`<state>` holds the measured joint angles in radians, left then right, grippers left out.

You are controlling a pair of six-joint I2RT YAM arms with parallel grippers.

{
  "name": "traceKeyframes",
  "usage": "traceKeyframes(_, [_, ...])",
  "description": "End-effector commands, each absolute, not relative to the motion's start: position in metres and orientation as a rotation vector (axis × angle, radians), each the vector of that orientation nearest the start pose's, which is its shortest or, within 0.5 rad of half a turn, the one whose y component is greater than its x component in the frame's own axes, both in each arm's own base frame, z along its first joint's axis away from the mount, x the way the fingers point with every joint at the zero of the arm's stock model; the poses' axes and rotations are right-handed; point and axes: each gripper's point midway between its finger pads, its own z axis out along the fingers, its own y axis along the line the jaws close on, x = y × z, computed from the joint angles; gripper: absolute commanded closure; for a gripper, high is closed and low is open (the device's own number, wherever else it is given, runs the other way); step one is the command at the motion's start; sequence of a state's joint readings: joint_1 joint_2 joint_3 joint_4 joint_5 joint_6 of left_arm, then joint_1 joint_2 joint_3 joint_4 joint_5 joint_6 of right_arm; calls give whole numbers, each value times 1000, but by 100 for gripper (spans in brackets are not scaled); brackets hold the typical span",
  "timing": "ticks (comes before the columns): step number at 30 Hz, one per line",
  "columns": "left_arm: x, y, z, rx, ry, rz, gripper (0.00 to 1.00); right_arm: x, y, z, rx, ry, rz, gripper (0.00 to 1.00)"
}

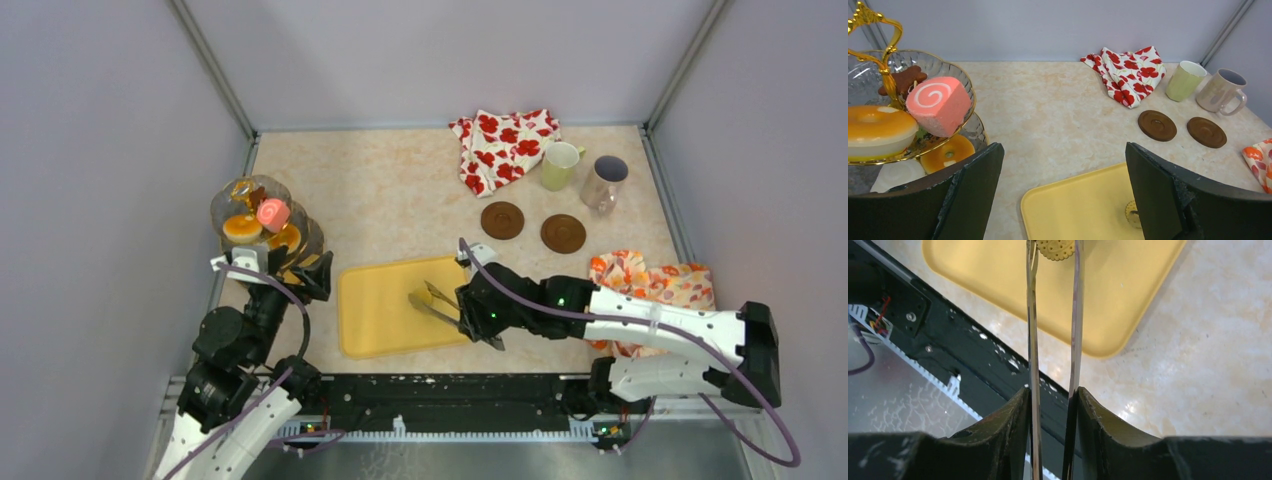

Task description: Serve the afternoon tea

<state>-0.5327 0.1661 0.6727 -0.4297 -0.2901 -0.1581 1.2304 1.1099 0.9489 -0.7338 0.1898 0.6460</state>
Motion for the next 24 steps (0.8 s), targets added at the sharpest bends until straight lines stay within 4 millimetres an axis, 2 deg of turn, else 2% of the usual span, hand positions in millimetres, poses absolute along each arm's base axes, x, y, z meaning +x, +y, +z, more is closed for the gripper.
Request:
traceKeyframes(1, [182, -52, 338, 18, 1454, -340, 1, 125, 314, 189, -615, 2269, 712, 64])
traceKeyframes(8, [177, -45, 367, 14, 1428, -315, 1, 142, 376, 205, -620, 2129, 855, 64])
traceKeyframes(16, [169, -42, 382, 12, 1405, -338, 1, 148, 452, 212, -703, 2073, 989, 64])
traceKeyframes(24, [165, -39, 390, 8, 1394, -336, 1, 142, 517, 194, -760, 2109, 1137, 64])
